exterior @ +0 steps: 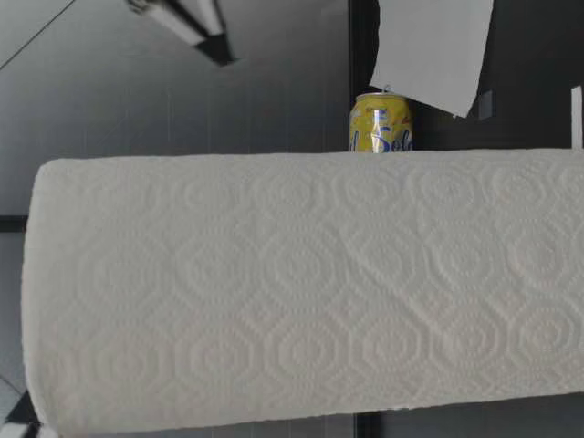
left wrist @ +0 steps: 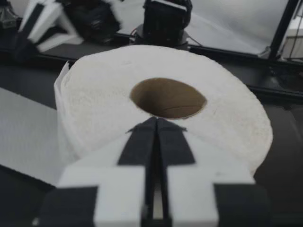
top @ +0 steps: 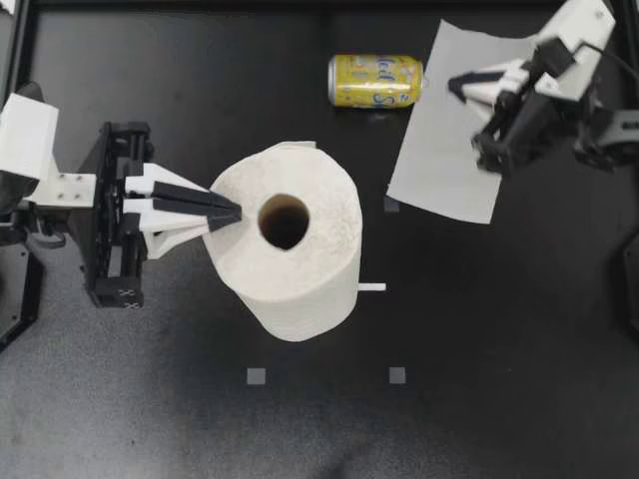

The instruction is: Pick up a piece of paper towel and place it on the spilled liquid.

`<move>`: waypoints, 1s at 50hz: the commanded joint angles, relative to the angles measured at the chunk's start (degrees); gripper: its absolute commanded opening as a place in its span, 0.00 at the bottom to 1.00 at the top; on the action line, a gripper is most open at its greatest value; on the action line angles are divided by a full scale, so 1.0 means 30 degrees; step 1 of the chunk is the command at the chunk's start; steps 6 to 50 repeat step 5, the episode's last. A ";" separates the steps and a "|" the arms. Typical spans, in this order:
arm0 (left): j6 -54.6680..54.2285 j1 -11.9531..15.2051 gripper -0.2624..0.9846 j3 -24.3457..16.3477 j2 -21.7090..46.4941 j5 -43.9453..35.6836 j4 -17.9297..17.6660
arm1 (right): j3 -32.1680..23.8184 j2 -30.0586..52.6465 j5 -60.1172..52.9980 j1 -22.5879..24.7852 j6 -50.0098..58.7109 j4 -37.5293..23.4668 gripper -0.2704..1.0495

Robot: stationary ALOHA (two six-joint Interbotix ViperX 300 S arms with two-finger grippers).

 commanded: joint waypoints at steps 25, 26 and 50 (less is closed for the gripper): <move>0.0088 -0.0322 0.22 -0.0205 -0.0732 -0.1055 0.0176 | -0.0498 -0.2227 -0.0264 0.2344 0.0176 -0.0059 0.21; 0.0088 -0.0322 0.22 -0.0205 -0.0732 -0.1055 0.0176 | -0.0498 -0.2227 -0.0264 0.2344 0.0176 -0.0059 0.21; 0.0088 -0.0322 0.22 -0.0205 -0.0732 -0.1055 0.0176 | -0.0498 -0.2227 -0.0264 0.2344 0.0176 -0.0059 0.21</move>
